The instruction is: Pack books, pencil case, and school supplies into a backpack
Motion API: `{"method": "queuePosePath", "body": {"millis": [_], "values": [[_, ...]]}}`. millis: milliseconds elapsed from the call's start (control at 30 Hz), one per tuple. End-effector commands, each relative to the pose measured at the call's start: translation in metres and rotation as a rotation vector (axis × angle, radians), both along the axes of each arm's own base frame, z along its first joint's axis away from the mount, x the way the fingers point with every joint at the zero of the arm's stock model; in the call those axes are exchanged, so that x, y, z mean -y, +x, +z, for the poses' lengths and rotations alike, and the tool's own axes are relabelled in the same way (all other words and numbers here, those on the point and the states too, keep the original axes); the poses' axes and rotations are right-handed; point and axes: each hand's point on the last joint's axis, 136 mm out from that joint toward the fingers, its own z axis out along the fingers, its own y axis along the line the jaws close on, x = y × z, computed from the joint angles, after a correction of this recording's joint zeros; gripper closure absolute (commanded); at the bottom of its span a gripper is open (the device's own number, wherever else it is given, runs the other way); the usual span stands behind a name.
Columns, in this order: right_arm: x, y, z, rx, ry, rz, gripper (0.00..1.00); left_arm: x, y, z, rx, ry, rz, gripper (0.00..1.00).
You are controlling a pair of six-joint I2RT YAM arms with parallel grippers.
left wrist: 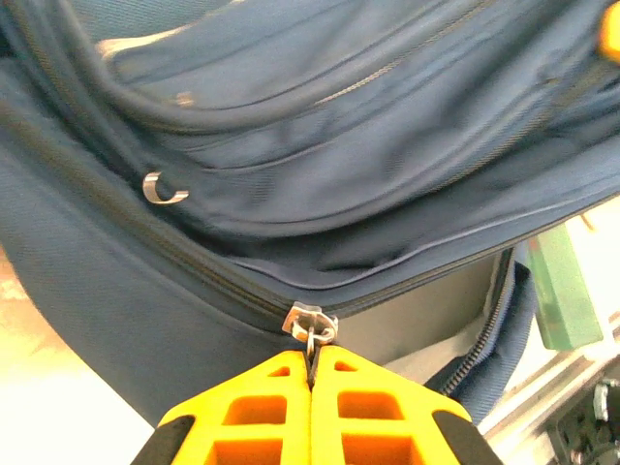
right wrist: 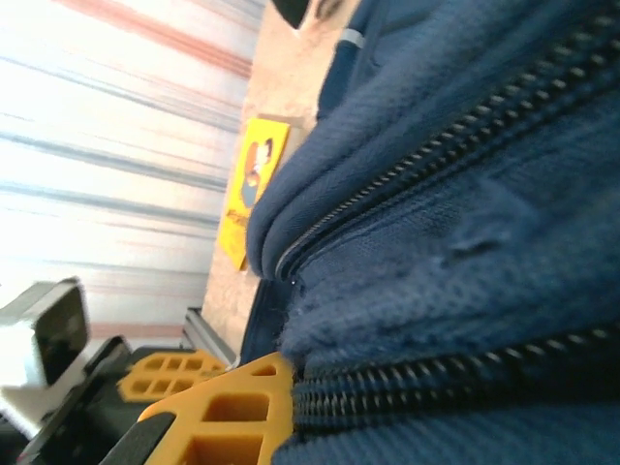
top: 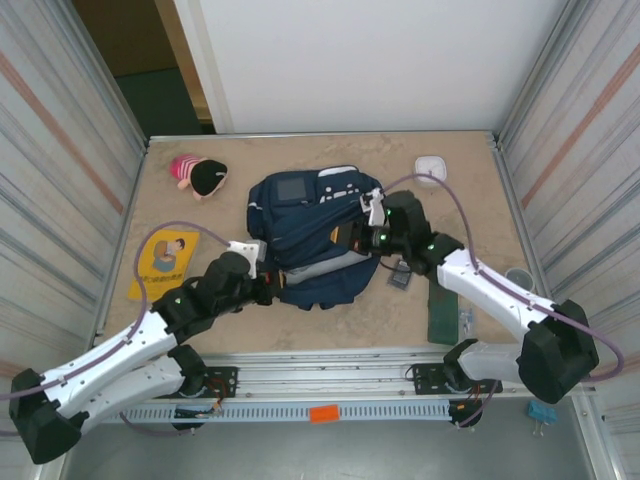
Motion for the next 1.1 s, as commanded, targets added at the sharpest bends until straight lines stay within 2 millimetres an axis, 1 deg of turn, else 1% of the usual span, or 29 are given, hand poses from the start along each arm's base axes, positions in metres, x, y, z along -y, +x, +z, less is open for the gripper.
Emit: {"method": "queuePosePath", "body": {"millis": [0,67,167,200,267,333,367,433,500,533,633,700,767,833,933,1067], "values": [[0.007,-0.016,0.03,0.067,-0.01,0.218,0.99,-0.033,0.012,-0.021,0.025,0.108,0.1,1.0],[0.006,-0.02,0.043,0.068,0.022,0.303,1.0,-0.036,0.018,-0.019,0.055,0.101,0.107,1.0],[0.003,-0.023,0.055,0.096,-0.005,0.377,1.0,-0.034,0.027,-0.006,0.112,0.072,0.089,1.0],[0.003,-0.024,0.055,0.095,-0.013,0.391,1.0,-0.032,0.029,-0.002,0.13,0.062,0.072,1.0],[0.001,-0.023,0.057,0.104,-0.018,0.42,1.0,-0.023,0.031,0.012,0.193,0.041,0.013,1.0],[-0.001,-0.024,0.058,0.1,-0.006,0.453,1.0,-0.024,0.034,0.02,0.233,0.057,0.006,1.0],[-0.002,-0.026,0.061,0.098,0.006,0.476,1.0,-0.027,0.037,0.019,0.243,0.08,0.019,1.0],[-0.004,-0.031,0.065,0.101,0.014,0.524,1.0,-0.041,0.044,0.012,0.249,0.15,0.074,1.0],[-0.004,-0.034,0.073,0.122,0.015,0.55,1.0,-0.053,0.051,0.006,0.241,0.178,0.116,1.0],[-0.004,-0.035,0.078,0.14,0.019,0.56,1.0,-0.059,0.056,0.003,0.236,0.176,0.14,1.0],[-0.003,-0.037,0.086,0.166,0.019,0.578,1.0,-0.073,0.069,-0.005,0.227,0.148,0.194,1.0],[-0.002,-0.038,0.088,0.166,0.012,0.59,1.0,-0.082,0.077,-0.009,0.217,0.137,0.234,1.0],[-0.002,-0.038,0.091,0.174,0.009,0.595,1.0,-0.088,0.084,-0.013,0.216,0.143,0.259,1.0],[-0.002,-0.04,0.094,0.182,0.017,0.607,1.0,-0.087,0.091,-0.014,0.232,0.154,0.262,1.0],[-0.003,-0.045,0.104,0.201,0.044,0.635,1.0,-0.09,0.101,-0.019,0.243,0.174,0.296,1.0],[-0.003,-0.052,0.115,0.234,0.073,0.658,1.0,-0.105,0.113,-0.039,0.197,0.24,0.385,1.0]]}}
